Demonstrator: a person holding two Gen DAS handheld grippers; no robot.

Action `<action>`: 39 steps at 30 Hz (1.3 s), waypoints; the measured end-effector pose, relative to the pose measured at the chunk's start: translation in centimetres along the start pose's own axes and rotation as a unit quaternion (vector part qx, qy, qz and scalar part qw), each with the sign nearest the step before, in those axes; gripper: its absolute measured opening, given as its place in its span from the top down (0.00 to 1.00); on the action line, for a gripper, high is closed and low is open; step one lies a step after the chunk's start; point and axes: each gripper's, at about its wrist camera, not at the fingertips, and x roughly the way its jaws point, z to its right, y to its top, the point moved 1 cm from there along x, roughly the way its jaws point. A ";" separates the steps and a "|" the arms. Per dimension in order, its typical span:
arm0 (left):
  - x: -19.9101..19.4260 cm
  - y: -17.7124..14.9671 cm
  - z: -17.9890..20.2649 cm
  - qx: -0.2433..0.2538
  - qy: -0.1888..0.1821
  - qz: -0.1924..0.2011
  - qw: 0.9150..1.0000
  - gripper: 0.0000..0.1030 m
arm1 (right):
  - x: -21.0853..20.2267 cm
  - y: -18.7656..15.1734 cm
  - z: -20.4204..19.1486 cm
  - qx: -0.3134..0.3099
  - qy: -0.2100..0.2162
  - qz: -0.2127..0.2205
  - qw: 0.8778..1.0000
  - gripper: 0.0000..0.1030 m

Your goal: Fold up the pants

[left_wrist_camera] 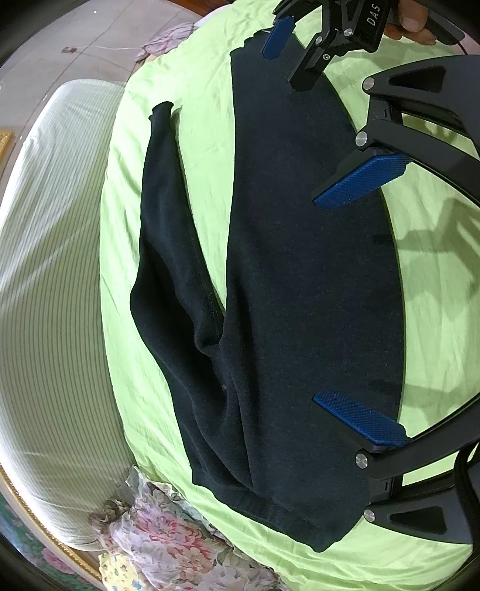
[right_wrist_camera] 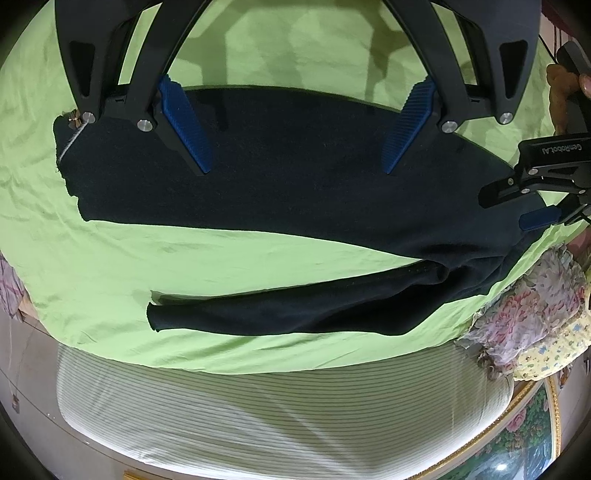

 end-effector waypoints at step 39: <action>0.2 0.3 0.3 0.004 -0.013 -0.004 1.000 0.04 | -3.0 -2.7 -3.0 0.005 -0.015 0.015 1.000 0.10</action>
